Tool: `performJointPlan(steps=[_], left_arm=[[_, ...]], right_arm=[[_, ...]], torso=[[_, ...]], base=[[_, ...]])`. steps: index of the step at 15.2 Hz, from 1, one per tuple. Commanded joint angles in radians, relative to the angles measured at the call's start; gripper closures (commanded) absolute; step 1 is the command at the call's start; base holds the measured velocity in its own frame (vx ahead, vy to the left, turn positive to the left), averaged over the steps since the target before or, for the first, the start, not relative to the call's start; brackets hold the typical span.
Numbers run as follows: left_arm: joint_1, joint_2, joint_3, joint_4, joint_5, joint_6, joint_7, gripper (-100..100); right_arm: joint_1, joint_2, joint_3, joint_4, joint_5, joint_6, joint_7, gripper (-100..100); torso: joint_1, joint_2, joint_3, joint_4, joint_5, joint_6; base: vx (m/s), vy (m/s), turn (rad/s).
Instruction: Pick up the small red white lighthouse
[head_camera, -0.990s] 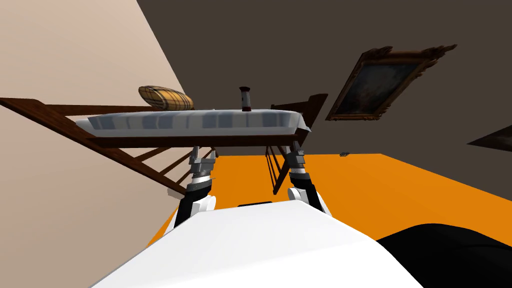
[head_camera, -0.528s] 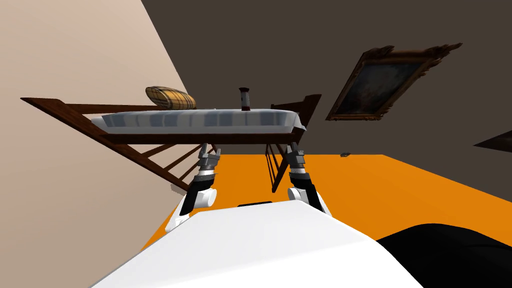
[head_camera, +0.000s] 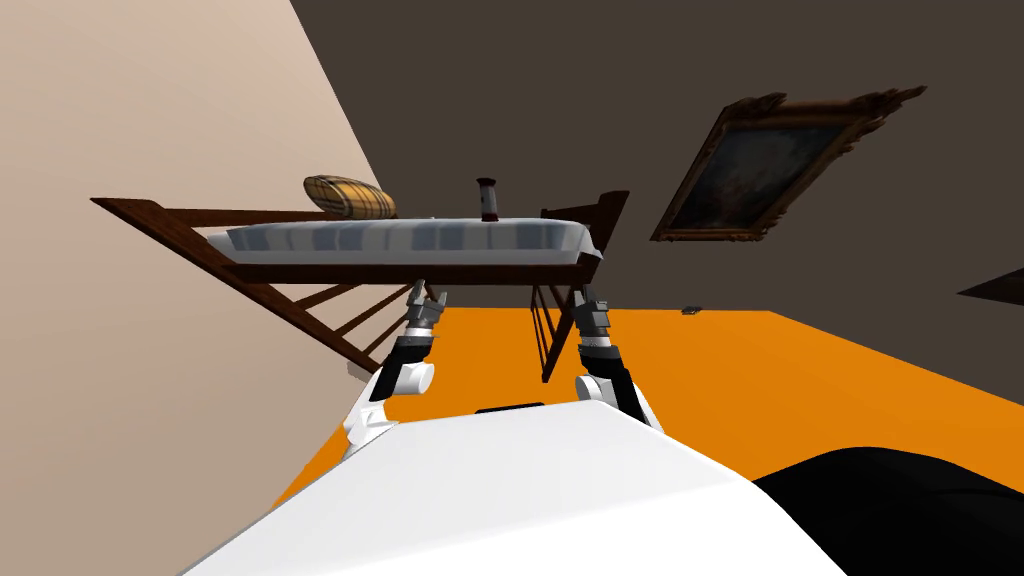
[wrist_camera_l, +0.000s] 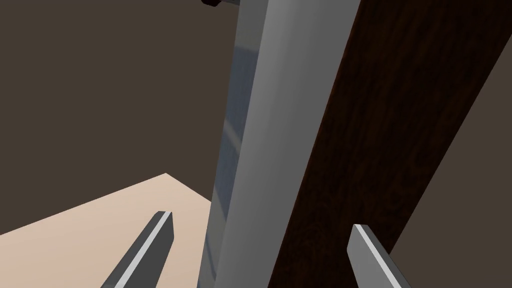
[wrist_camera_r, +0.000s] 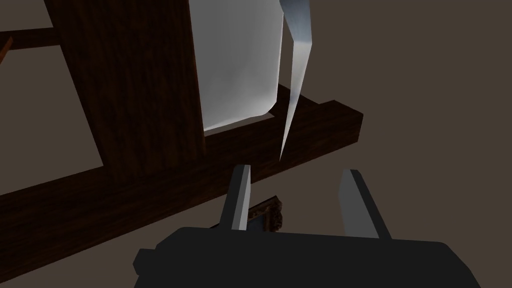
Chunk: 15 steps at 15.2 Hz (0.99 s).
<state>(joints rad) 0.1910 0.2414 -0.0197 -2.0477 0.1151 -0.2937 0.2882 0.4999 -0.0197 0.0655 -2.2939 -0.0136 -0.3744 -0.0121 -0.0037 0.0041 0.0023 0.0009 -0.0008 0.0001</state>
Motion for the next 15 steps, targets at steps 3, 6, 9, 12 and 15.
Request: performJointPlan(steps=[3, 6, 9, 12, 15], left_arm=[[-0.089, 0.052, 0.011, 0.075, 0.017, 0.052, 0.045, -100], [-0.156, 0.084, 0.017, 0.129, 0.028, 0.084, 0.073, -100], [-0.222, 0.116, 0.024, 0.185, 0.039, 0.118, 0.102, -100], [-0.267, 0.116, 0.024, 0.193, 0.039, 0.118, 0.102, -100], [-0.341, 0.148, 0.031, 0.250, 0.051, 0.154, 0.132, -100]], right_arm=[[0.000, 0.000, 0.000, 0.000, 0.000, 0.000, 0.000, 0], [0.000, 0.000, 0.000, 0.000, 0.000, 0.000, 0.000, 0], [0.000, 0.000, 0.000, 0.000, 0.000, 0.000, 0.000, 0], [0.000, 0.000, 0.000, 0.000, 0.000, 0.000, 0.000, 0], [0.000, 0.000, 0.000, 0.000, 0.000, 0.000, 0.000, 0]], torso=[[0.000, 0.000, 0.000, 0.000, 0.000, 0.000], [0.001, 0.000, 0.000, 0.000, 0.000, 0.000], [-0.001, 0.000, 0.000, 0.000, 0.000, 0.000], [0.000, 0.000, 0.000, 0.000, 0.000, 0.000], [0.000, -0.001, 0.000, 0.000, 0.000, 0.000]], base=[[-0.076, -0.048, 0.038], [-0.070, -0.047, 0.028], [-0.073, -0.059, 0.038], [-0.059, -0.039, 0.021], [-0.057, -0.046, 0.036]])
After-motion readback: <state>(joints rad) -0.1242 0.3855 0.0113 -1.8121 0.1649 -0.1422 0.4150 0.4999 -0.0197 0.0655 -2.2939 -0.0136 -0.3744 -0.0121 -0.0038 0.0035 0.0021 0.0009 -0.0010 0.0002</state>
